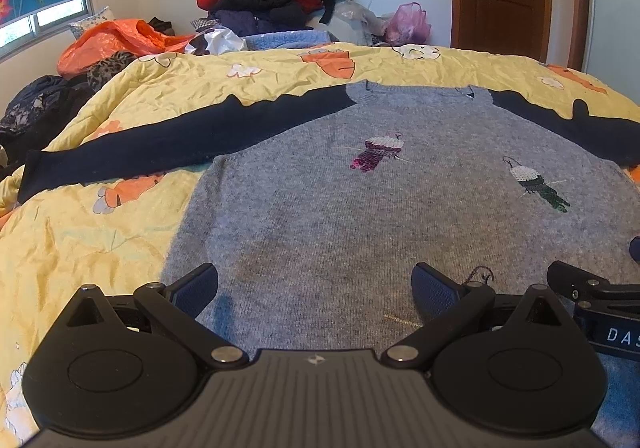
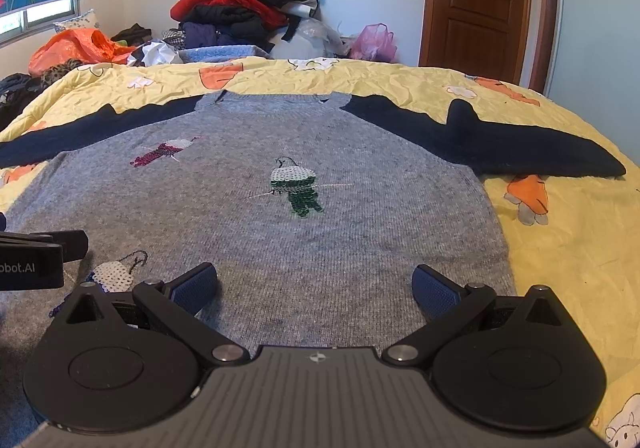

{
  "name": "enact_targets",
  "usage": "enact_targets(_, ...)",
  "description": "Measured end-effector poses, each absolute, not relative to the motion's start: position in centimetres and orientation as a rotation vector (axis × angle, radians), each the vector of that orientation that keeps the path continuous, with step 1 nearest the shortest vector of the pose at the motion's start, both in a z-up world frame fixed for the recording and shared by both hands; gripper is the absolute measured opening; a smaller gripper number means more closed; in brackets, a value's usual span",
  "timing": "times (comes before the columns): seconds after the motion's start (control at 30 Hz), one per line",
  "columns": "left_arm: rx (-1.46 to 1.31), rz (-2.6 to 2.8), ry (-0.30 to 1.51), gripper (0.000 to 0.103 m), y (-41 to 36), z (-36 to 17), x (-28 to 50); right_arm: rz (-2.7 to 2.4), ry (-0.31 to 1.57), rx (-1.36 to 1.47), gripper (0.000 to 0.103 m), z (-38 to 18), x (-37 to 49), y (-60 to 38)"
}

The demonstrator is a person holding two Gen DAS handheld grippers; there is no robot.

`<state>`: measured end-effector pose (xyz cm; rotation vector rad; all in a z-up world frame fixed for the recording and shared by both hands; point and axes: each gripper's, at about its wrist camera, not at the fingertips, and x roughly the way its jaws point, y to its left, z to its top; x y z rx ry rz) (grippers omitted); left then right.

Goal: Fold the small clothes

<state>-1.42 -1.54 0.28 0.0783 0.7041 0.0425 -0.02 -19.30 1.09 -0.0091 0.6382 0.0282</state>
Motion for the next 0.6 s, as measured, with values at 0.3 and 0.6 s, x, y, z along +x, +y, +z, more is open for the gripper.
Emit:
enact_targets(0.3,0.045,0.011,0.699,0.103,-1.8,1.7,-0.9,0.051,0.646,0.010,0.103,1.4,0.0,-19.6)
enact_targets(0.6,0.045,-0.018,0.717,0.103,-4.4,1.8,-0.1,0.074,0.646,-0.050,0.102,1.7,-0.3,-19.9)
